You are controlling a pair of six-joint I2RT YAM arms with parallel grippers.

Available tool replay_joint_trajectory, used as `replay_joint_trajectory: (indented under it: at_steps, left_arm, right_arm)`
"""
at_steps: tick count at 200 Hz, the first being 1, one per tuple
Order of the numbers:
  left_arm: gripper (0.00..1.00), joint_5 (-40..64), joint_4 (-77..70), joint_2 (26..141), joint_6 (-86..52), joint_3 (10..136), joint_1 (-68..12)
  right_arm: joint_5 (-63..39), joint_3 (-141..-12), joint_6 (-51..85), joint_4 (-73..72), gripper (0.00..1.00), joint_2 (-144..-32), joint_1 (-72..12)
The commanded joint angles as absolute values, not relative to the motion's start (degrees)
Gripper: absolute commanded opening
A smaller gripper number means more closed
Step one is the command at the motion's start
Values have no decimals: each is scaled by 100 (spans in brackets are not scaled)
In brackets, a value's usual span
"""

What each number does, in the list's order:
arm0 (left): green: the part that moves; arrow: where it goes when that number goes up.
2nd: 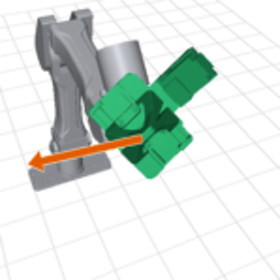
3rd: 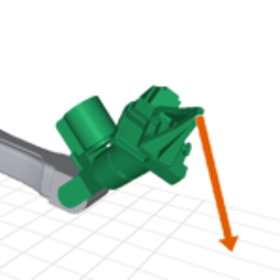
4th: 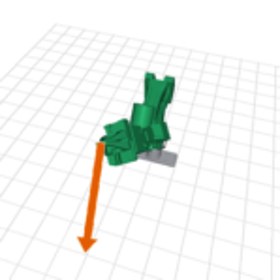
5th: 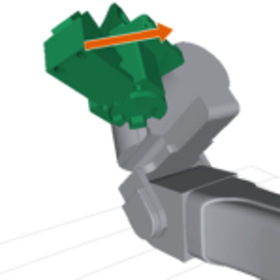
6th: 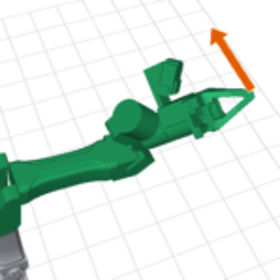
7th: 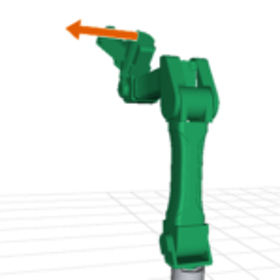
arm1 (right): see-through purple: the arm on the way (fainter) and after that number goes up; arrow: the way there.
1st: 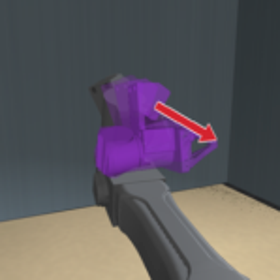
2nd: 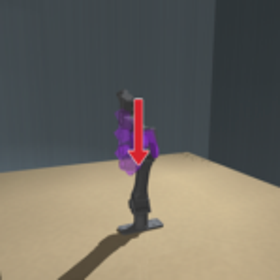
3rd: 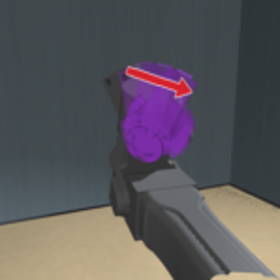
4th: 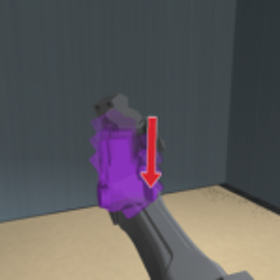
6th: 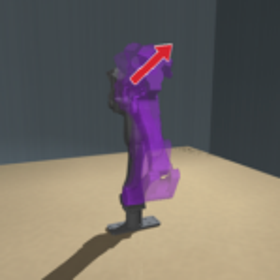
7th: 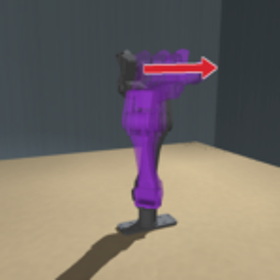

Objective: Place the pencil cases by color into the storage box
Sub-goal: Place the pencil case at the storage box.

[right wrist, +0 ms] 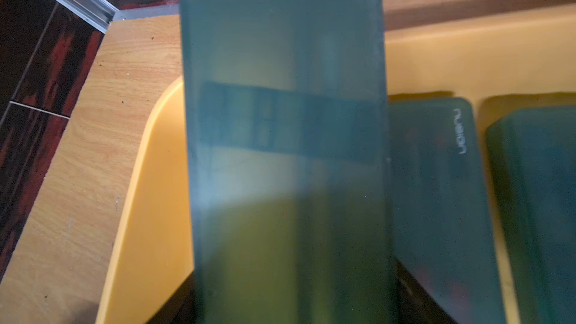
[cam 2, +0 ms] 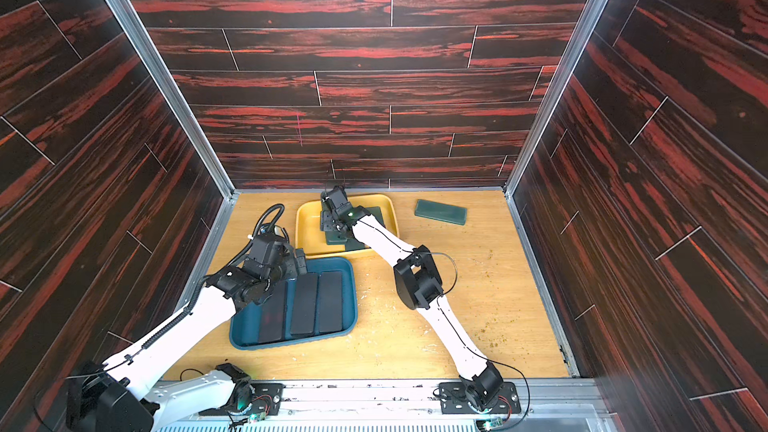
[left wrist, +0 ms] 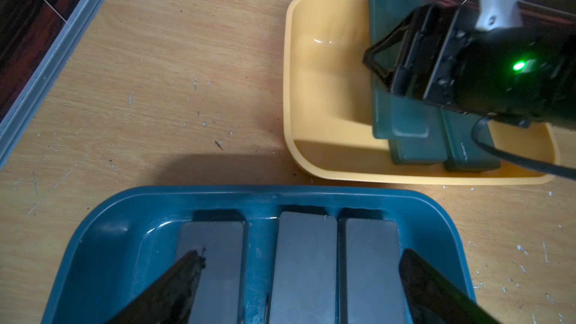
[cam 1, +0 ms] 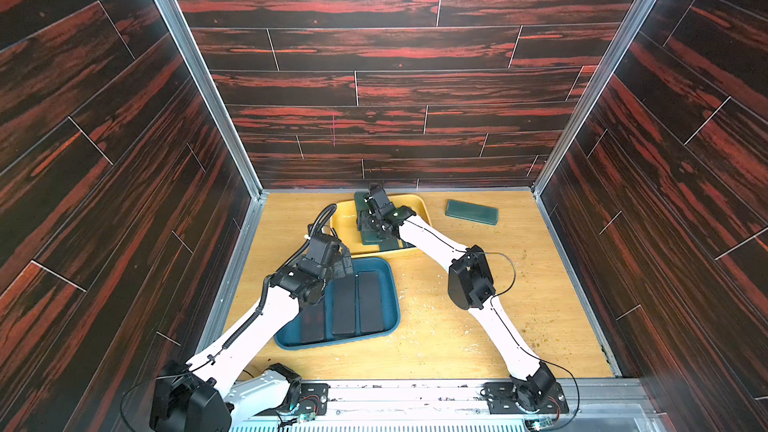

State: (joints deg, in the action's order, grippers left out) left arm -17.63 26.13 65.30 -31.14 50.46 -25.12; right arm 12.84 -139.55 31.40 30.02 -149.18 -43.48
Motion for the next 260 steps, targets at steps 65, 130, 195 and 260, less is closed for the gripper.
replay_joint_trajectory:
  at_steps: [65, 130, 195, 260]
  left_arm:
    - [100, -1854, 2705, 6179, -3182, 4896, -2452]
    - [100, -1828, 2678, 6193, -3167, 4911, -2426]
    - [100, -1793, 2646, 6249, -3167, 4957, -2417]
    - [100, -1776, 2661, 6223, -3160, 4948, -2417]
  right_arm:
    - [1129, -14327, 3489, 2919, 54, -15511, -4588]
    - [1308, -14365, 3520, 3116, 56, -15686, -4579]
    - [1641, -14405, 3417, 3578, 57, -15725, -4545]
    - [1955, -14357, 3333, 3972, 56, -15680, -4465]
